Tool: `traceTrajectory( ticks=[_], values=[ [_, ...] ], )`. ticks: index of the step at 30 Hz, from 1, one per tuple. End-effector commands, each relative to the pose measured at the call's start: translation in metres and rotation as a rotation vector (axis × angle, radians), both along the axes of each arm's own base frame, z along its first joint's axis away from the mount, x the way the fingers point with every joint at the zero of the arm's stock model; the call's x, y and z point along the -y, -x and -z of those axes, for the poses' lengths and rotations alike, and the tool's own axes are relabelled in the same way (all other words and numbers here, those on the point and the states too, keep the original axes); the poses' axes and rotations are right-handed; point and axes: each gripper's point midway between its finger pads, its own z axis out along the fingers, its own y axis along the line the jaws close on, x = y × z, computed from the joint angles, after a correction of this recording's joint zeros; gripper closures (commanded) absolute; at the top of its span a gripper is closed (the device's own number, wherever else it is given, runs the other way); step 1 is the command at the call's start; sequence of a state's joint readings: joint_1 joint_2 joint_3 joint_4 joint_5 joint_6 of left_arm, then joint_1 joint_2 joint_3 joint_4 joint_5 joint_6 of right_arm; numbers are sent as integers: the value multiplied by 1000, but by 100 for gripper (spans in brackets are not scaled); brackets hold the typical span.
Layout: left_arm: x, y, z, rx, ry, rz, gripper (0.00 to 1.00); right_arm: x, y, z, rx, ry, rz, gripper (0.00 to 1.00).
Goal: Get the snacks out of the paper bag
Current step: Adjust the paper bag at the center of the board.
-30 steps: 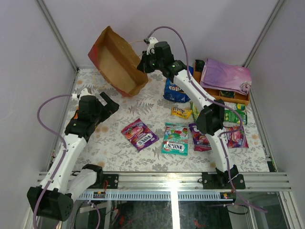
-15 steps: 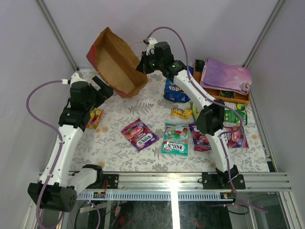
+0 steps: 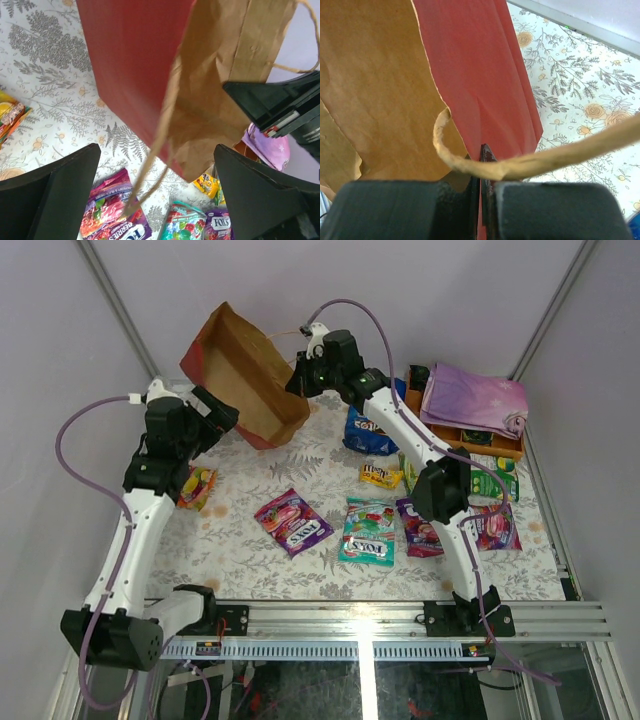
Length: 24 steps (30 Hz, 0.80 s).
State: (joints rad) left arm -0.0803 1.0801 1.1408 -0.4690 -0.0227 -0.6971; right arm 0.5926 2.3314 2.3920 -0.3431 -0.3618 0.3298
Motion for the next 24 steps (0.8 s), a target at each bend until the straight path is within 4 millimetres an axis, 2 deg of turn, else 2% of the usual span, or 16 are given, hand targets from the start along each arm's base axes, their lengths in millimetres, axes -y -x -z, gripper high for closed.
traceTrajectory(
  ticks=[1,4,7,11,15,19,21,22,24],
  values=[
    [-3,-19,-26,51,-14,-9,5,-6,7,-42,69,-88,-33,100],
    [-7,-28,-34,48,-39,-26,10,-8,8,-40,56,-97,-40,100],
    [-12,-37,-35,41,-79,-33,20,-10,9,-40,46,-105,-46,100],
    [-15,-45,-20,-26,-130,-21,33,-9,10,-41,47,-110,-46,100],
    [-21,-49,-7,-76,-183,-25,40,-10,10,-40,40,-113,-47,100],
    [-28,-50,-1,-117,-232,-37,44,-9,11,-39,35,-113,-45,100],
    [-31,-50,-3,-119,-246,-46,51,-9,11,-39,36,-112,-43,100],
    [-32,-50,-6,-114,-252,-51,53,-9,11,-39,36,-110,-43,99],
    [-35,-49,-10,-110,-266,-62,61,-7,10,-39,40,-105,-38,88]
  ],
)
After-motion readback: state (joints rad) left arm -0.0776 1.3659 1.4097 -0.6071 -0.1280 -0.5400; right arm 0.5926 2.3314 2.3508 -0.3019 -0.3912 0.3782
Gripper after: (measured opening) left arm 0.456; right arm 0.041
